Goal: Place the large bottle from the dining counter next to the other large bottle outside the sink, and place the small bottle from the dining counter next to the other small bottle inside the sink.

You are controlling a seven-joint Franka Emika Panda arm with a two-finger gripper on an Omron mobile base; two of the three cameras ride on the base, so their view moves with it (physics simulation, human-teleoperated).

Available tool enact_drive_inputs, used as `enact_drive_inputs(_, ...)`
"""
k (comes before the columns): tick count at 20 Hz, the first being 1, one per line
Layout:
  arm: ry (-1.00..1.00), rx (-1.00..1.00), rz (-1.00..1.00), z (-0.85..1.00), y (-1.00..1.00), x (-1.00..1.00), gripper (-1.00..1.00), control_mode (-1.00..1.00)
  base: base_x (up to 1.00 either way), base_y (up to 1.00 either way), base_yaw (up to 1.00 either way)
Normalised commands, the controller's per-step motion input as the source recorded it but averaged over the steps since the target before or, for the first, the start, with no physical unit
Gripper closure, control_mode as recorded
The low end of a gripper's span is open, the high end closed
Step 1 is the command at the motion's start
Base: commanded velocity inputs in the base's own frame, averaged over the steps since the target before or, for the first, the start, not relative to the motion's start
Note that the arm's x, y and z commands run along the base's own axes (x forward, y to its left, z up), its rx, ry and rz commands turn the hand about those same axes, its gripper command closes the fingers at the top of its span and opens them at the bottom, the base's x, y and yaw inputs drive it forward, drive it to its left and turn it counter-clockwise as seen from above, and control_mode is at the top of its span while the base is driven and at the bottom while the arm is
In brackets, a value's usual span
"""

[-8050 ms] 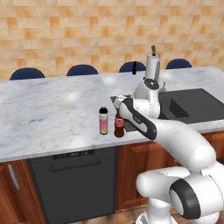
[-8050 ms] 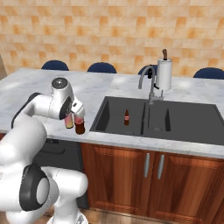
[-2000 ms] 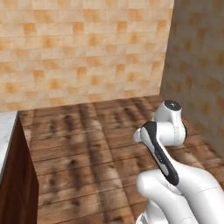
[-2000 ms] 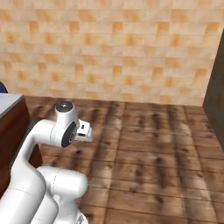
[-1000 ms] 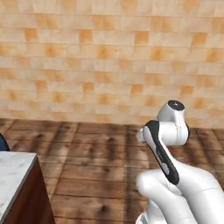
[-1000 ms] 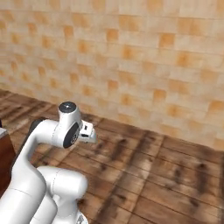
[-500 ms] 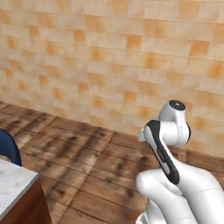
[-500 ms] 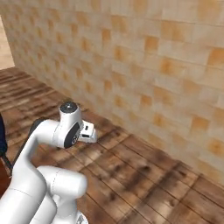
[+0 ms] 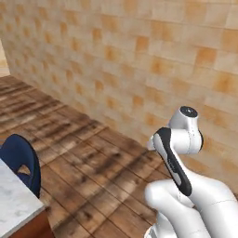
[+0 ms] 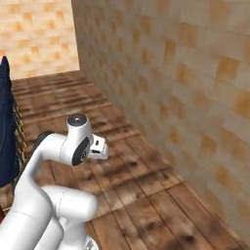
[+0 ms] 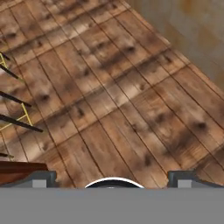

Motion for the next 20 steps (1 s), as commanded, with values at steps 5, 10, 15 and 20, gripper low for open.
enact_drive_inputs(5, 0.00, 0.00, 0.00, 0.00, 0.00, 0.00, -1.00, 1.00, 1.00, -0.25, 0.59)
enact_drive_inputs(10, 0.00, 0.00, 0.00, 0.00, 0.00, 0.00, -1.00, 1.00, 1.00, -0.44, 0.57)
enact_drive_inputs(15, 0.00, 0.00, 0.00, 0.00, 0.00, 0.00, -1.00, 1.00, 1.00, -0.47, 0.59)
enact_drive_inputs(20, 0.00, 0.00, 0.00, 0.00, 0.00, 0.00, -1.00, 1.00, 1.00, -0.42, 0.61)
